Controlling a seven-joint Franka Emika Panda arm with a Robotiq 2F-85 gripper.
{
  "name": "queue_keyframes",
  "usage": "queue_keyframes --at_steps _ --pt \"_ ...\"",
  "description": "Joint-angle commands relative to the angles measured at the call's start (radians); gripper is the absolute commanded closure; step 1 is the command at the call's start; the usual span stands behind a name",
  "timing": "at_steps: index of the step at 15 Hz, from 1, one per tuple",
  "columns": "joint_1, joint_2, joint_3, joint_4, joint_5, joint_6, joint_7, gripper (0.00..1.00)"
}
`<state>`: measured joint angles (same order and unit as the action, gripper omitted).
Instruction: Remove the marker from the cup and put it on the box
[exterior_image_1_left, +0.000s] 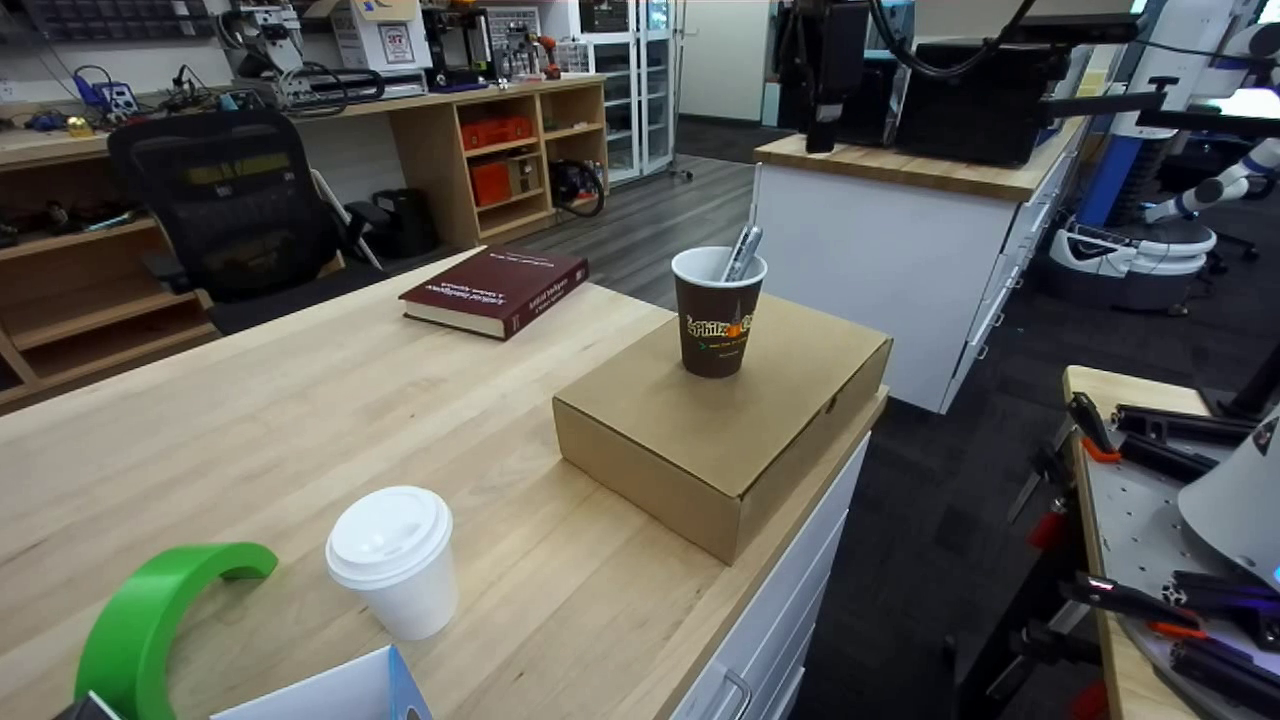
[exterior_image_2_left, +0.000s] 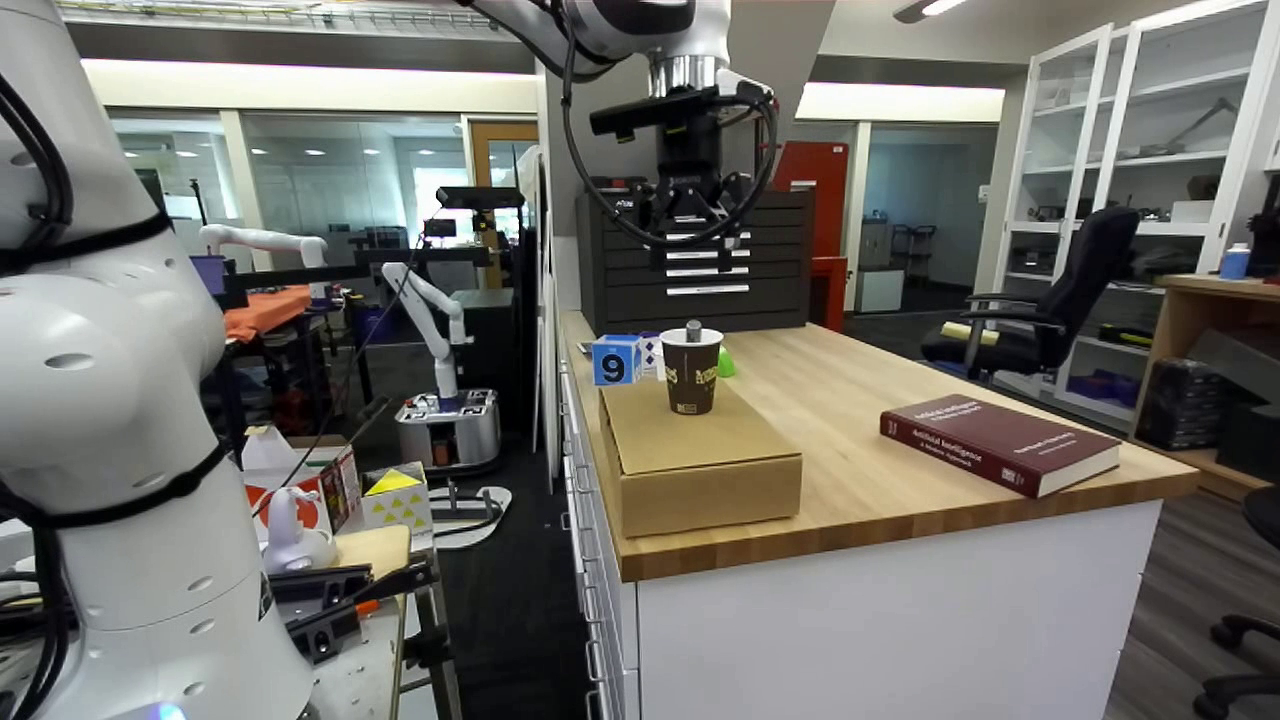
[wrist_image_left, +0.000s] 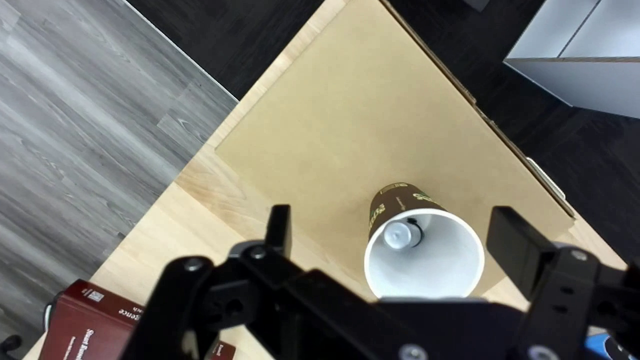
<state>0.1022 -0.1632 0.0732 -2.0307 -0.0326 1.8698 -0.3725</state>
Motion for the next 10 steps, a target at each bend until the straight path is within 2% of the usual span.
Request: queue_keyframes --at_steps 1,10 --pt "0.013 0.053 0.012 0.027 -0.004 0.040 0.008 0.00" --pt "0.006 0.156 0.019 0.029 0.011 0.115 -0.010 0.00"
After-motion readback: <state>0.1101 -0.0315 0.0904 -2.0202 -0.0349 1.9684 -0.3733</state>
